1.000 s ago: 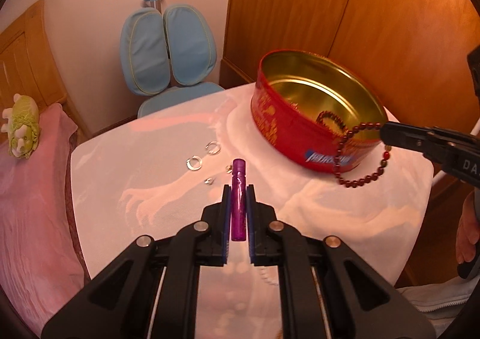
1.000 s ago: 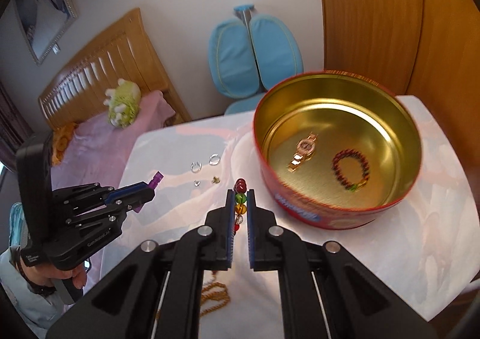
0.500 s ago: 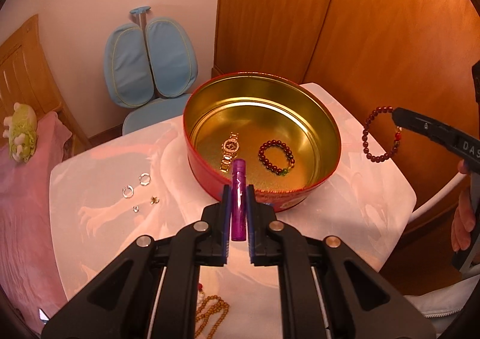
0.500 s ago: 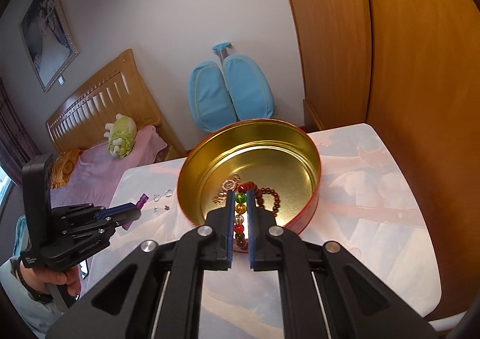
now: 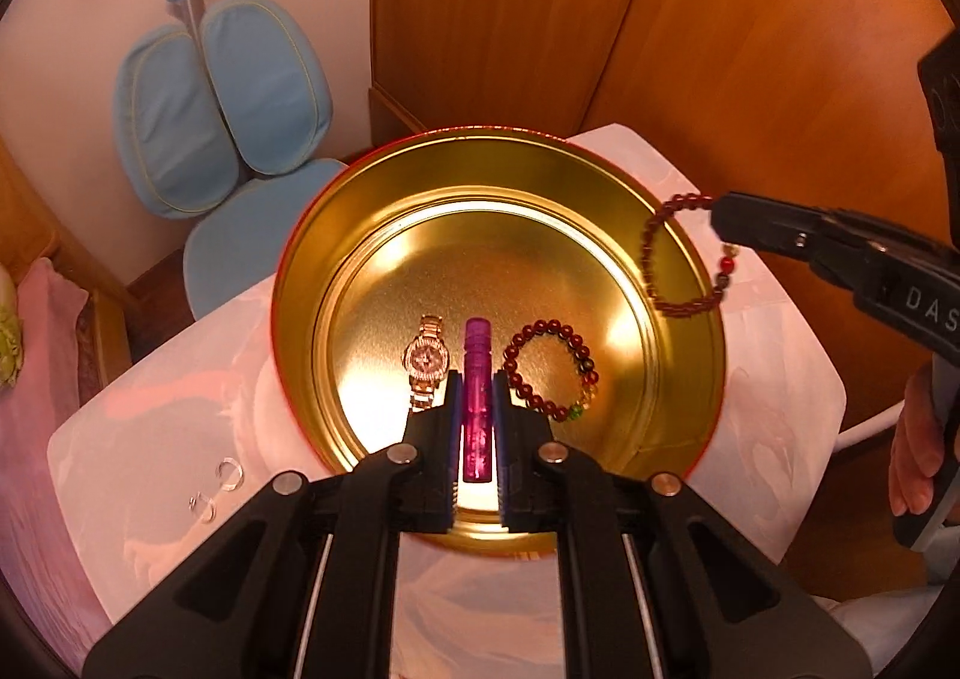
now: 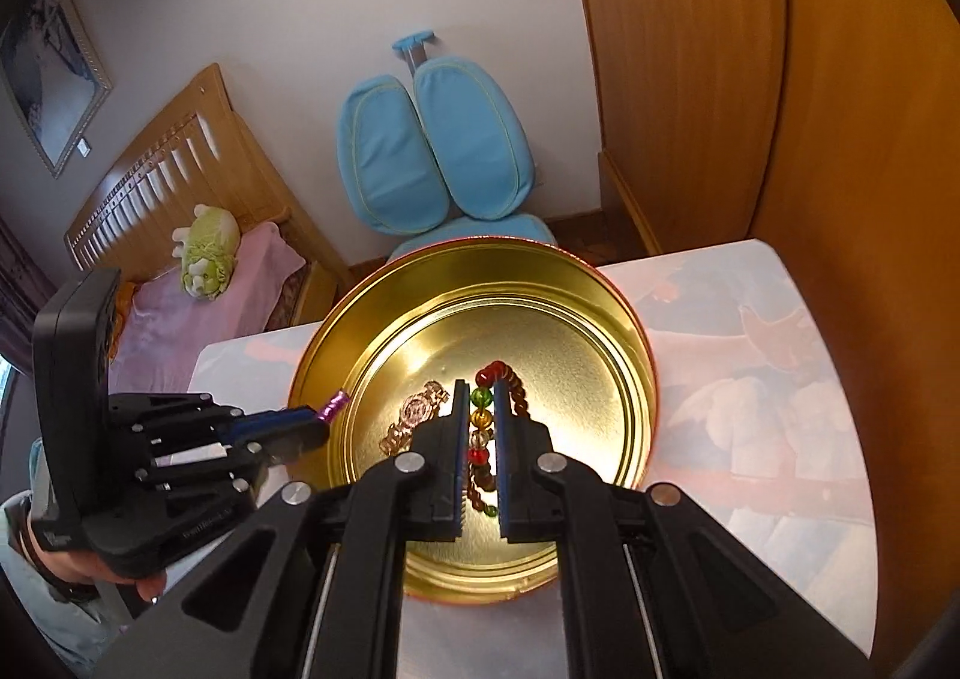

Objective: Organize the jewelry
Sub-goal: 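Carry the lipstick into the tin with the left tool while the right lowers the bracelet there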

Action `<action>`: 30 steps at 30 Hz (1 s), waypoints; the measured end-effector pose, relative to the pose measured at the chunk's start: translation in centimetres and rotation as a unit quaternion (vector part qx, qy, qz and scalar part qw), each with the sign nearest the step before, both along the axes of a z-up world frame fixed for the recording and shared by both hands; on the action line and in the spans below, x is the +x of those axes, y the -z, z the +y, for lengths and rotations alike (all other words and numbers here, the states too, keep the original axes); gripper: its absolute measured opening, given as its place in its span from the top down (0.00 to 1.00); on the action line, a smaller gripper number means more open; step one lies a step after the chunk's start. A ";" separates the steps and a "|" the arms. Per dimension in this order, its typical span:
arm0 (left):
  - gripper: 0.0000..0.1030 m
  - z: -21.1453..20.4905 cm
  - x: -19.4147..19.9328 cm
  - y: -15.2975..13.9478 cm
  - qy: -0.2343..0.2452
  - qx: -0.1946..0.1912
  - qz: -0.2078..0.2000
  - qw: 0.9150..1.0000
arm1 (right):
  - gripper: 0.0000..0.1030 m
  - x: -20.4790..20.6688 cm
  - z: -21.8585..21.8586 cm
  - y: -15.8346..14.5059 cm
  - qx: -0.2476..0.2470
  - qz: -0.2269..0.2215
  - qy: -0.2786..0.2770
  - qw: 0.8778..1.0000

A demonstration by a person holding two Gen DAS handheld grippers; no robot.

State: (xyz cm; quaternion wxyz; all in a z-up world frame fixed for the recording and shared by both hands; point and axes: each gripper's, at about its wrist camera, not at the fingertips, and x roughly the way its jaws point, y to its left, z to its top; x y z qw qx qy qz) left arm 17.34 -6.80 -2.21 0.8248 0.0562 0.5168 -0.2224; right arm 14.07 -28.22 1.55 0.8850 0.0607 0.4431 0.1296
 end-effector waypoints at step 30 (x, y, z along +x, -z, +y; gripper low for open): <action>0.91 -4.1 1.8 6.2 0.022 0.025 0.042 0.999 | 0.92 9.0 4.4 8.5 -0.077 0.105 -0.038 0.991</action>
